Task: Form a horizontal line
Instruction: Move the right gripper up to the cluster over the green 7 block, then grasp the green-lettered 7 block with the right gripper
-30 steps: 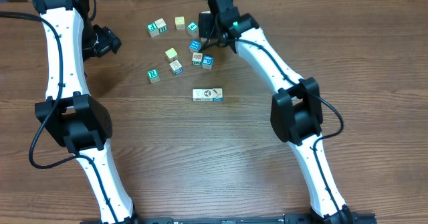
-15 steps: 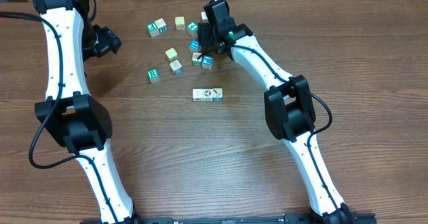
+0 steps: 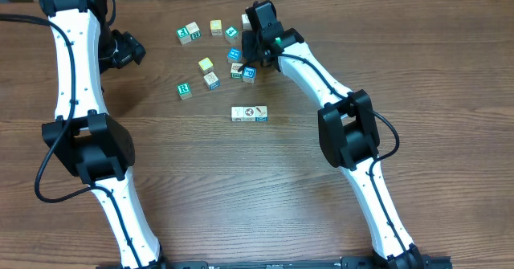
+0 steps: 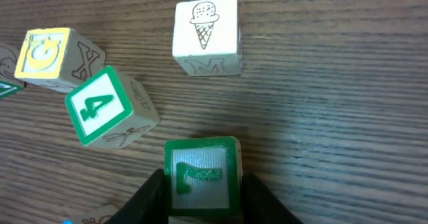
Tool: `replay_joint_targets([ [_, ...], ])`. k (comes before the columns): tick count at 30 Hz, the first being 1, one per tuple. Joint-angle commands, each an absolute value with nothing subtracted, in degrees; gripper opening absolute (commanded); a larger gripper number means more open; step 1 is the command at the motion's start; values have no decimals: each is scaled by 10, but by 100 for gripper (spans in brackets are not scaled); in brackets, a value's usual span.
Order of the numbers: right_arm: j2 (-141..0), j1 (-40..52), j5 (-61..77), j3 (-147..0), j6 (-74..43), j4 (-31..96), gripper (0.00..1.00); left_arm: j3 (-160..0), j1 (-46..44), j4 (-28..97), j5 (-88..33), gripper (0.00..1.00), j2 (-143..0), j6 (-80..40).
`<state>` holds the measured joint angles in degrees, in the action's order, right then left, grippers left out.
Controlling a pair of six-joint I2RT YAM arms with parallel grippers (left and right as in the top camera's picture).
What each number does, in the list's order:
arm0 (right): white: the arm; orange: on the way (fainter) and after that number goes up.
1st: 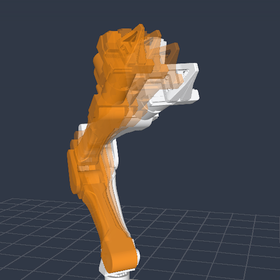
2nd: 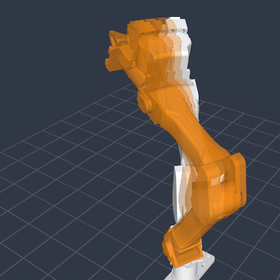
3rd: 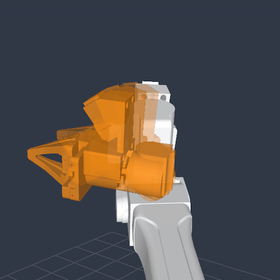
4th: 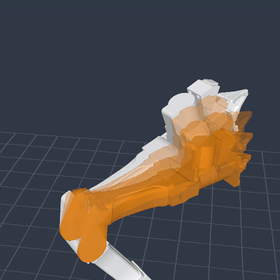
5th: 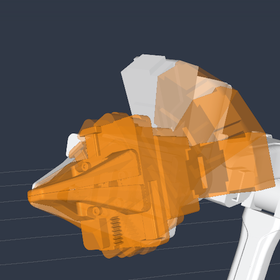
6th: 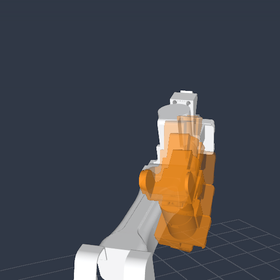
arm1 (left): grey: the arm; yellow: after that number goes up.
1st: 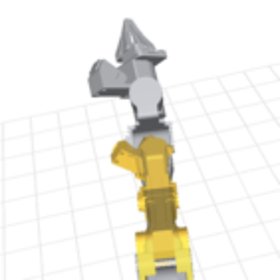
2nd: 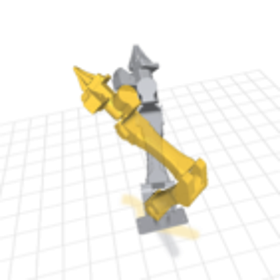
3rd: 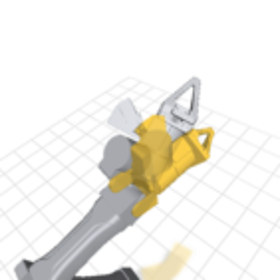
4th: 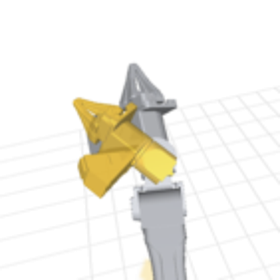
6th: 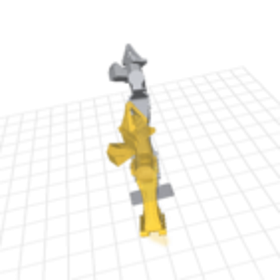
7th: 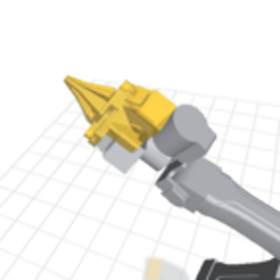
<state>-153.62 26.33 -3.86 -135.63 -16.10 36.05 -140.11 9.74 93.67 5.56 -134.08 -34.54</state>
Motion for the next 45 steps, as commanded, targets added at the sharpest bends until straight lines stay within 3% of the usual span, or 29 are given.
replay_joint_targets([
  [1, -1537, 254, -44, -1355, -142, 369, 24, -1400, 93, 938, 57, 100, -1337, -347],
  [8, -1507, 254, -69, -1355, -130, 421, 19, -1400, 93, 938, 57, 100, -1337, -347],
  [16, -1482, 254, -69, -1355, -130, 499, 20, -1400, 93, 938, 57, 100, -1337, -347],
  [21, -1472, 254, -69, -1355, -130, 550, 25, -1400, 93, 938, 57, 100, -1337, -347],
  [24, -1464, 254, -69, -1355, -130, 559, 31, -1400, 93, 938, 57, 100, -1337, -347],
  [26, -1464, 254, -69, -1355, -130, 554, 43, -1400, 93, 938, 57, 100, -1337, -347],
  [32, -1464, 253, -69, -1355, -130, 530, 50, -1400, 93, 938, 57, 100, -1337, -347],
  [37, -1464, 253, -71, -1354, -130, 535, 42, -1400, 93, 938, 57, 100, -1337, -347],
  [45, -1478, 250, -71, -1353, -130, 530, 40, -1400, 93, 938, 57, 100, -1337, -347],
])
